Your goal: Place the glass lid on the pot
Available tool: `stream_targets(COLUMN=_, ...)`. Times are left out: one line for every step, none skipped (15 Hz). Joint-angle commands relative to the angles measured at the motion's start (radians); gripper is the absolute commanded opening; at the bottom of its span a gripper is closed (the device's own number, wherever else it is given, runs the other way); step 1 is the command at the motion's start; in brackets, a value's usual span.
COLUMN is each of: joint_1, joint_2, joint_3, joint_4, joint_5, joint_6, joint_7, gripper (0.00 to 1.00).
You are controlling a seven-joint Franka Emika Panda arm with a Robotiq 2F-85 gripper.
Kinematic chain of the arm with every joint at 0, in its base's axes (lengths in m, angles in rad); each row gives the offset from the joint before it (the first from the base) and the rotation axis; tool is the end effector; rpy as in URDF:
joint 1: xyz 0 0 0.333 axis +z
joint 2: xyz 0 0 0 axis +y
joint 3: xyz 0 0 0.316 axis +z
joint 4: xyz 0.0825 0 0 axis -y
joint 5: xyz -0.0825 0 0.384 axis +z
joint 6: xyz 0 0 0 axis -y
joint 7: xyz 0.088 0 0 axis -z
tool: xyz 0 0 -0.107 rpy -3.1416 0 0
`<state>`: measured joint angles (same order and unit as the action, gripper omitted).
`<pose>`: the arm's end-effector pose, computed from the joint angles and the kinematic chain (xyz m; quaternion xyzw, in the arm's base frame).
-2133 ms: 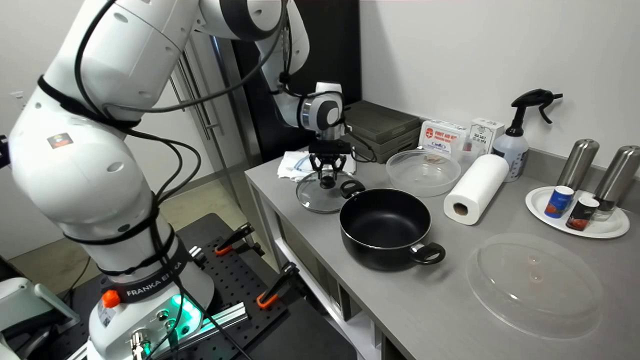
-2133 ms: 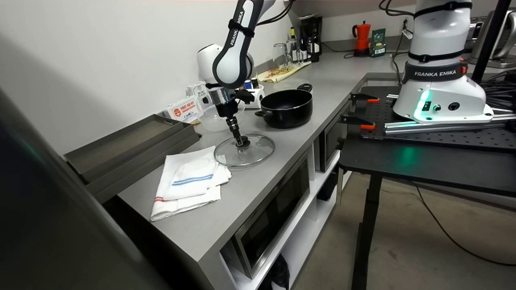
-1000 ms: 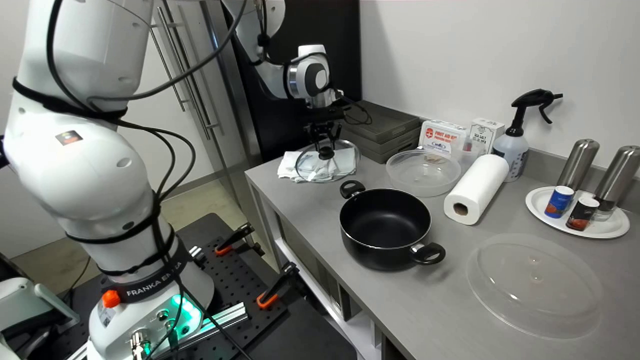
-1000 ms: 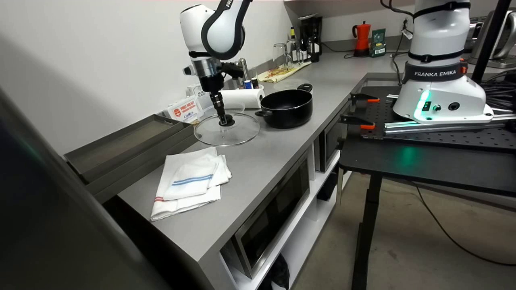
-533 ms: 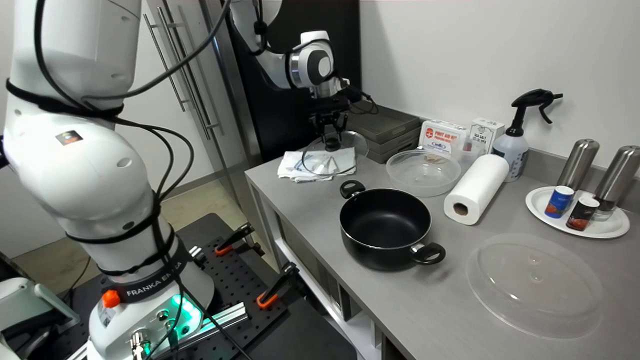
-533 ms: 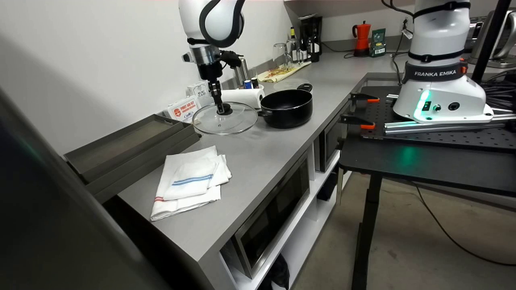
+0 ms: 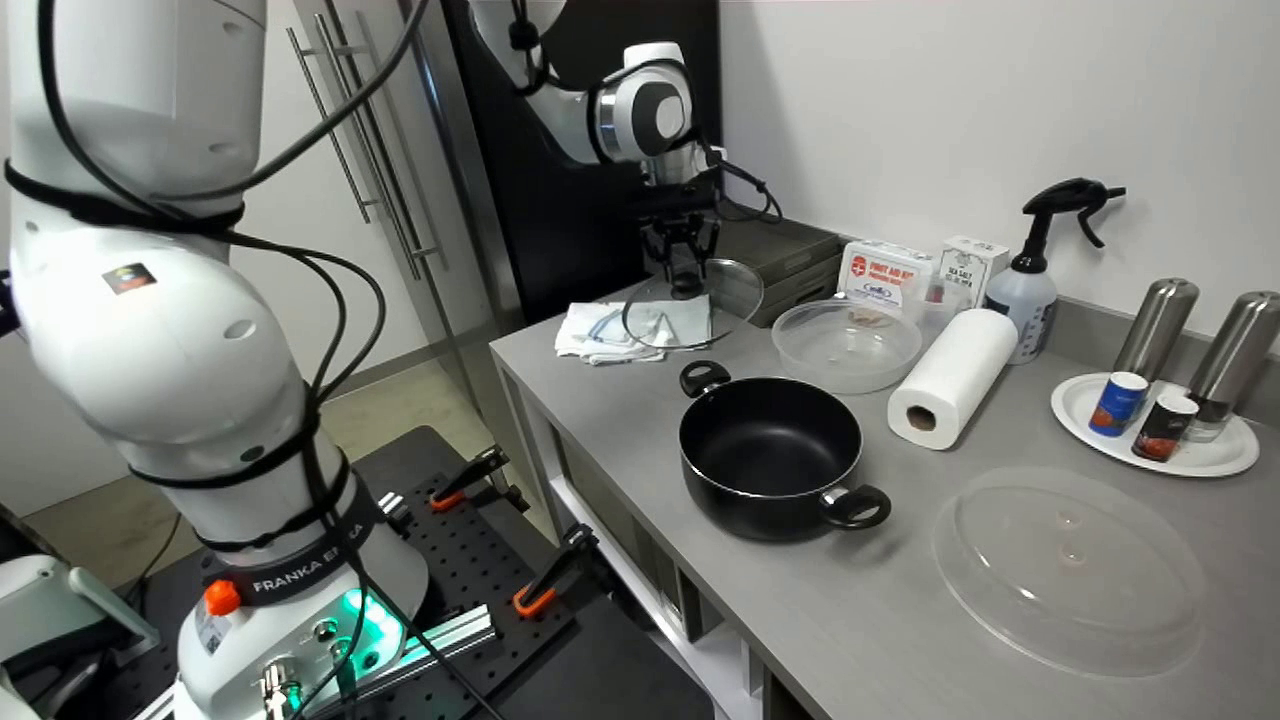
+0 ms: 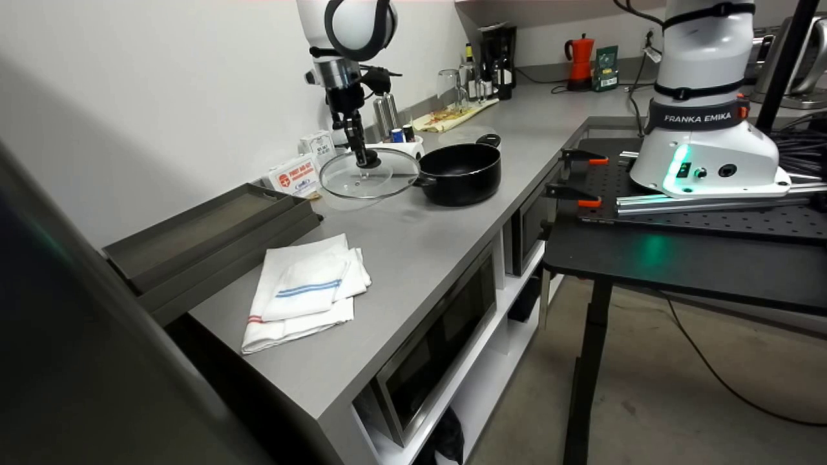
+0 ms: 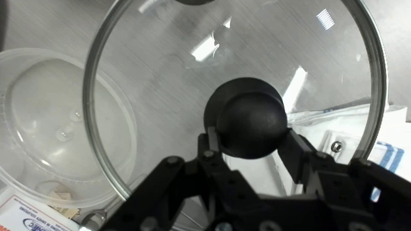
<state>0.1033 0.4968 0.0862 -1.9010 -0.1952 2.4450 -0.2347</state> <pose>0.6261 0.1169 0.2431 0.9599 0.2758 0.0245 0.0446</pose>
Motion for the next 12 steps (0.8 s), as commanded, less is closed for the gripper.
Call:
stream_targets(joint_1=-0.041, joint_2=-0.043, joint_3=-0.007, joint_4=-0.015, joint_5=0.037, joint_6=-0.037, joint_7=0.004, gripper=0.23)
stream_targets(joint_1=-0.057, joint_2=-0.041, joint_3=-0.008, joint_4=-0.013, joint_5=0.049, joint_6=-0.041, joint_7=-0.002, gripper=0.23)
stream_targets(joint_1=-0.077, joint_2=-0.041, joint_3=-0.010, joint_4=-0.013, joint_5=0.062, joint_6=-0.045, joint_7=-0.009, gripper=0.23)
stream_targets(joint_1=-0.097, joint_2=-0.039, joint_3=-0.011, joint_4=-0.010, joint_5=0.079, joint_6=-0.049, joint_7=-0.015, gripper=0.23)
stream_targets(joint_1=-0.113, joint_2=-0.036, joint_3=-0.013, joint_4=-0.006, joint_5=0.095, joint_6=-0.053, joint_7=-0.018, gripper=0.23)
stream_targets(joint_1=-0.133, joint_2=-0.035, joint_3=-0.014, joint_4=-0.005, joint_5=0.114, joint_6=-0.056, joint_7=-0.024, gripper=0.23)
stream_targets(joint_1=-0.155, joint_2=-0.036, joint_3=-0.015, joint_4=-0.006, joint_5=0.134, joint_6=-0.057, joint_7=-0.032, gripper=0.23)
stream_targets(joint_1=-0.172, joint_2=-0.034, joint_3=-0.016, joint_4=-0.004, joint_5=0.154, joint_6=-0.059, joint_7=-0.037, gripper=0.23)
stream_targets(joint_1=-0.190, joint_2=-0.034, joint_3=-0.019, joint_4=-0.005, joint_5=0.171, joint_6=-0.062, joint_7=-0.041, gripper=0.23)
stream_targets(joint_1=-0.206, joint_2=-0.030, joint_3=-0.021, joint_4=-0.002, joint_5=0.188, joint_6=-0.065, joint_7=-0.048, gripper=0.23)
stream_targets(joint_1=-0.223, joint_2=-0.028, joint_3=-0.023, joint_4=-0.002, joint_5=0.205, joint_6=-0.069, joint_7=-0.055, gripper=0.23)
stream_targets(joint_1=-0.236, joint_2=-0.025, joint_3=-0.026, joint_4=0.001, joint_5=0.219, joint_6=-0.073, joint_7=-0.057, gripper=0.23)
